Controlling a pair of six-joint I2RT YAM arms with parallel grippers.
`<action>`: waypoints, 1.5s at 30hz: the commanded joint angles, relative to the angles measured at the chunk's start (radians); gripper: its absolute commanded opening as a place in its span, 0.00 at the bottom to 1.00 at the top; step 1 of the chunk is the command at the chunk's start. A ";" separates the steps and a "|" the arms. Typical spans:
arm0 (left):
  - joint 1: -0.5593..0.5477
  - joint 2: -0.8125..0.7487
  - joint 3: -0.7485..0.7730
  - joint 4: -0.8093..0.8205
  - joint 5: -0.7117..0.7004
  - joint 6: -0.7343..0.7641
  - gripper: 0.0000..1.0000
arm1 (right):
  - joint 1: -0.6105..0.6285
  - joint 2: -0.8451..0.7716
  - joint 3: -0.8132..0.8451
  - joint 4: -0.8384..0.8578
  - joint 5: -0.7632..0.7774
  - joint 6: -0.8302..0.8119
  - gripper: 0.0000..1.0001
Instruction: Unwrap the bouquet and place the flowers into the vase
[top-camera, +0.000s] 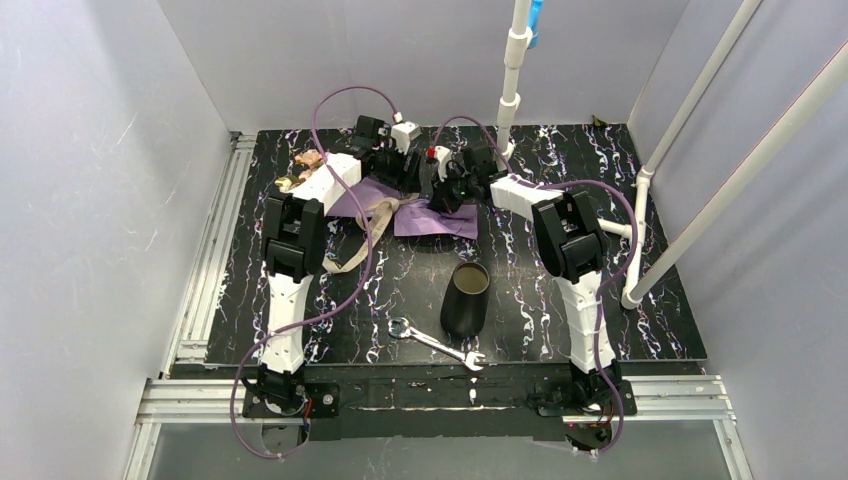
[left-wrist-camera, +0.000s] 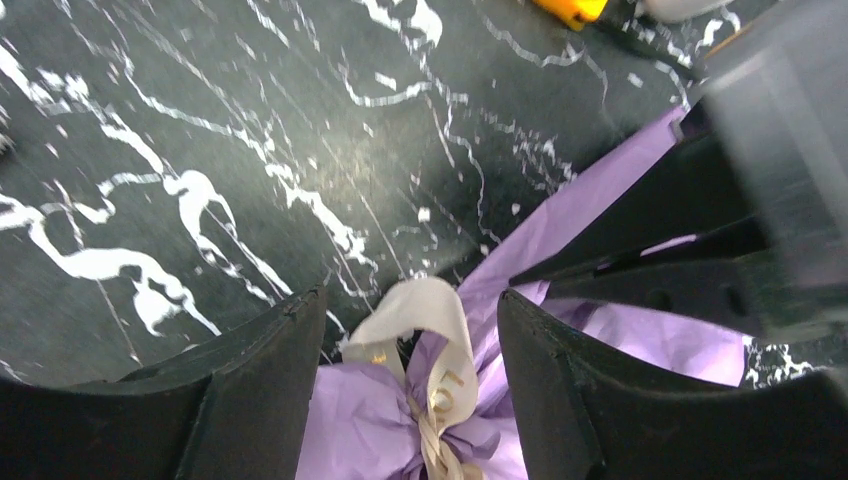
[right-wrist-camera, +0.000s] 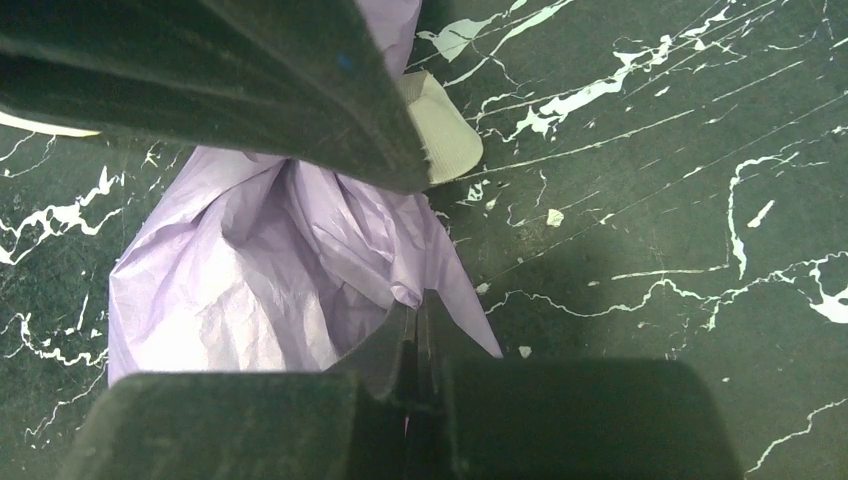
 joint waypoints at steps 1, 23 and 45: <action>-0.006 -0.012 0.041 -0.102 0.013 -0.016 0.62 | -0.014 -0.038 -0.022 0.018 0.000 0.056 0.01; 0.169 -0.204 0.306 0.001 0.081 -0.346 0.00 | -0.015 -0.049 -0.073 0.014 0.113 0.011 0.01; 0.483 -0.413 0.432 0.222 0.095 -0.330 0.00 | -0.014 -0.063 -0.088 -0.002 0.193 -0.033 0.01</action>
